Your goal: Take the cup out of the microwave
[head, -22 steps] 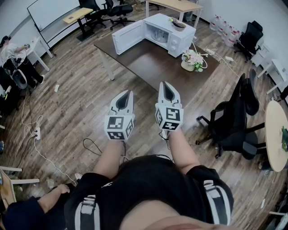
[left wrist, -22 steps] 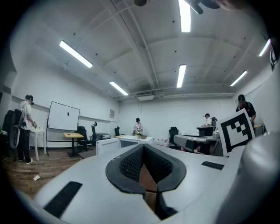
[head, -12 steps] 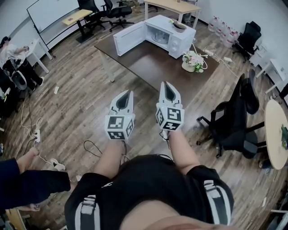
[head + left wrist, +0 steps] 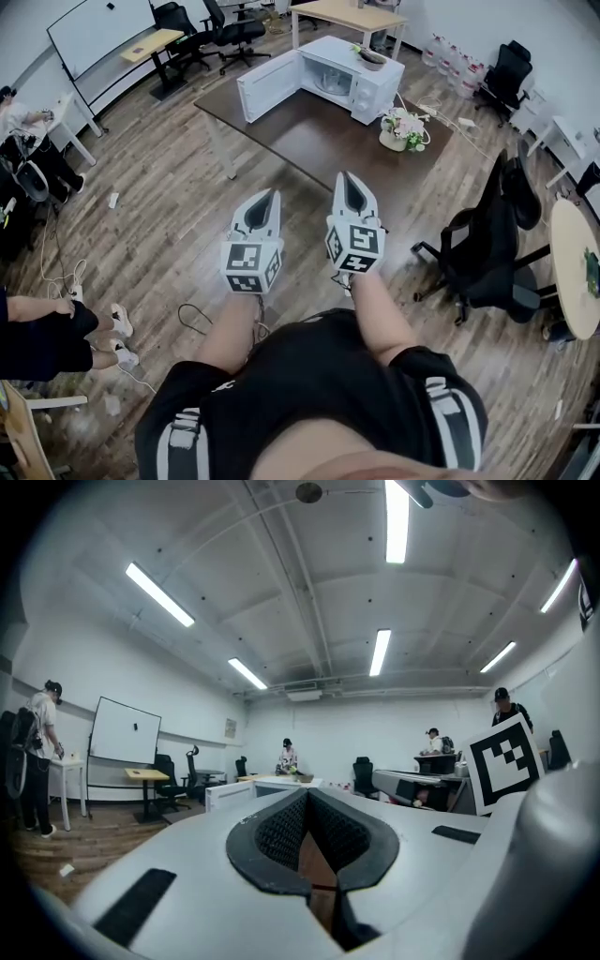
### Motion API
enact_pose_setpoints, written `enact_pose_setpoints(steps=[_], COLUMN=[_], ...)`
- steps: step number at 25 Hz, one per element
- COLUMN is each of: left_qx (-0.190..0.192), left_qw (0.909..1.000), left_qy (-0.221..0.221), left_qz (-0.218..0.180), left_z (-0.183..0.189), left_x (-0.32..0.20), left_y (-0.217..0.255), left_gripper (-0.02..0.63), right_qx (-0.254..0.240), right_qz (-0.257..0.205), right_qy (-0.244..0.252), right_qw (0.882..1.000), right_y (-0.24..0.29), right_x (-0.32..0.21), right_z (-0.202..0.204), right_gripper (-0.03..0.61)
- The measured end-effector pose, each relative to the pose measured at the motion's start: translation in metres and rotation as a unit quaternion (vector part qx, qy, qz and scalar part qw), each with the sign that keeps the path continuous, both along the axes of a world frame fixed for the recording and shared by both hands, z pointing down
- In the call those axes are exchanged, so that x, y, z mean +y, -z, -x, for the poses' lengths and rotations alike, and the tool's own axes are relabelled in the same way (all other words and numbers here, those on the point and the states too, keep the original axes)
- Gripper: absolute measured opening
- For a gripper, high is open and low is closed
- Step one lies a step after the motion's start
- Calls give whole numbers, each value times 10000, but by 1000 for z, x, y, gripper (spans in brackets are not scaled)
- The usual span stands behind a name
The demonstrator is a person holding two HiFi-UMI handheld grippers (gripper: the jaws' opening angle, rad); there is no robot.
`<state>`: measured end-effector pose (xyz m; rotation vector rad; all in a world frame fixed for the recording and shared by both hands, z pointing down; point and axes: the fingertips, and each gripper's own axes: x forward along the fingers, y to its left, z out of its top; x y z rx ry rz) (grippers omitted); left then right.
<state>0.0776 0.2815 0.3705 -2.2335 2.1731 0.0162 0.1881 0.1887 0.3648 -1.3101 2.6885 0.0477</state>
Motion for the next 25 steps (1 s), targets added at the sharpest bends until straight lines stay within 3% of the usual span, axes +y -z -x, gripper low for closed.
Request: enact_pose_setpoints(steps=[7,13,19,25], left_qx=[33,-90,-219,-243], left_qw=[9999,9996,9994,9995], left_qy=[118,249,257,121], left_qz=[-31,-6,56,167], left_z=[36,71,112,153], left_x=[-13,-52,-137,-254], left_y=[-5,-24,-26,-23], left_gripper=[2,0,2,2], right_qx=[58,-1,-37,-71], right_qz=[-22,-79,-13,103], right_qy=[12,47,68,-3], right_qw=[10000,10000,10000,9999], right_y=[-4,-19,-28,-27], right_x=[-14,-60,-142,-253], right_z=[28,57,101,145], right_gripper=[0,-1,0,0])
